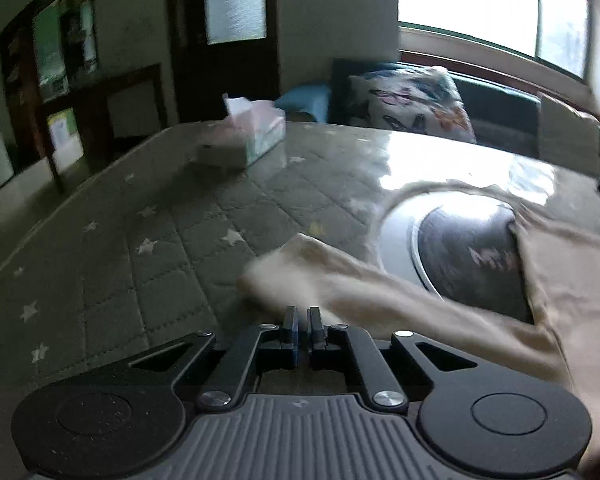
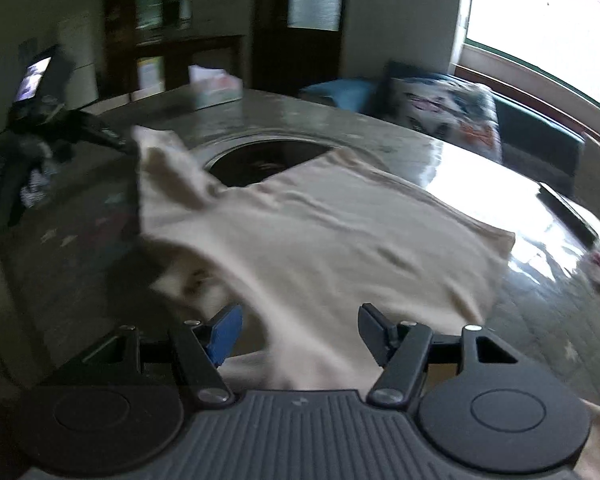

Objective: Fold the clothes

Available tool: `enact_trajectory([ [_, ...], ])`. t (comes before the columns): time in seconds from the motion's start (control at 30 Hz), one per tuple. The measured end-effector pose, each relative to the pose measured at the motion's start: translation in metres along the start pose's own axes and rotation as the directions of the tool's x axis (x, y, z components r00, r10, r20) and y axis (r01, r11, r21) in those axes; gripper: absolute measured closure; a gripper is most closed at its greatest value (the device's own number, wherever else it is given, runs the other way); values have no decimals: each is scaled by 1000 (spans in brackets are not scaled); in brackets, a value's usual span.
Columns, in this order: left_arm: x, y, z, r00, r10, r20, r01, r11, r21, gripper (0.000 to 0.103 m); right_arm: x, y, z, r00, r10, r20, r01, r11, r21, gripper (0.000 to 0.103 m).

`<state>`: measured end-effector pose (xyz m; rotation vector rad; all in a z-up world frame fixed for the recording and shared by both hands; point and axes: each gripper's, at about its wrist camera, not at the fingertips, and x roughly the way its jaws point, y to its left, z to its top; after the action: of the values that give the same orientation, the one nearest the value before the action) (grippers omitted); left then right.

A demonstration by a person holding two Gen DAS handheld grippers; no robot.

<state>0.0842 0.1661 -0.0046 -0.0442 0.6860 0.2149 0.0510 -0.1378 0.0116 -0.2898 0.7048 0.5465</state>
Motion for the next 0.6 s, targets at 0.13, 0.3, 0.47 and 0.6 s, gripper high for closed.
enact_trajectory([
  [0.13, -33, -24, -17, 986, -169, 2, 168, 977, 128, 96, -7, 12, -7, 999, 40, -27, -41, 999, -32, 48],
  [0.3, -69, -74, -45, 926, -372, -62, 372, 875, 310, 90, -5, 24, -17, 996, 59, -65, -63, 996, -68, 61],
  [0.47, -84, -113, -66, 875, -474, -101, 467, 770, 435, 71, -2, 27, -23, 997, 43, -60, -48, 995, -91, 69],
  [0.6, -78, -132, -74, 863, -488, -131, 486, 732, 478, 71, 0, 26, -26, 998, 34, -57, -39, 996, -86, 80],
])
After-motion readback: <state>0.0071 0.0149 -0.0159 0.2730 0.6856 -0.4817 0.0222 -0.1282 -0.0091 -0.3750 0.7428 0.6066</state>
